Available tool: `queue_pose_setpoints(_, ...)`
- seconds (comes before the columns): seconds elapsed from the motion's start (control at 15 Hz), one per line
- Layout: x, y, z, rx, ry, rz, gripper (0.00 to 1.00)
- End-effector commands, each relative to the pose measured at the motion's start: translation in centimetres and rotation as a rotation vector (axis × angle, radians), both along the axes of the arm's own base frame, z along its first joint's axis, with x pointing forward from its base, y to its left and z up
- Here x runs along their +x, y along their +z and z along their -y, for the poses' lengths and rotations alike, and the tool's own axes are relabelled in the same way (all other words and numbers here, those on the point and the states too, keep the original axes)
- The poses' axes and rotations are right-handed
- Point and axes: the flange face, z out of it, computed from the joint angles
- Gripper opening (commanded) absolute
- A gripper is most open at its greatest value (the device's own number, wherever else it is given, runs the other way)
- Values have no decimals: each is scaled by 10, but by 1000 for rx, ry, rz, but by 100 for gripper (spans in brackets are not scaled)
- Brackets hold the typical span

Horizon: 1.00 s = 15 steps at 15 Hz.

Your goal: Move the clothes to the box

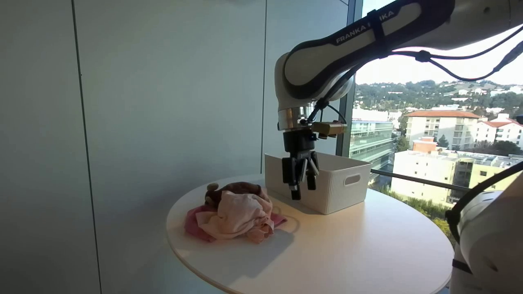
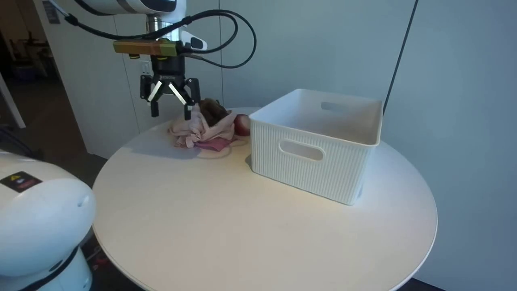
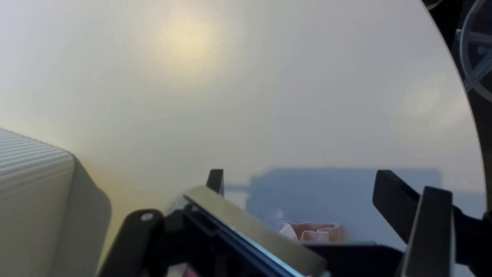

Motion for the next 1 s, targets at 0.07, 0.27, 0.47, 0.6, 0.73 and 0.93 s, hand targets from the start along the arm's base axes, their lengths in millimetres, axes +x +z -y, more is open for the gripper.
queue_pose_setpoints(0.07,-4,72,-3,-176,57,166,100)
queue_pose_setpoints(0.27,8,112,-6,-261,173,268,100)
queue_pose_setpoints(0.47,54,128,0,-295,287,387,100)
queue_pose_setpoints(0.6,88,124,3,-282,308,443,100)
queue_pose_setpoints(0.73,117,115,-1,-226,341,469,100)
queue_pose_setpoints(0.93,155,86,-12,-116,406,426,100)
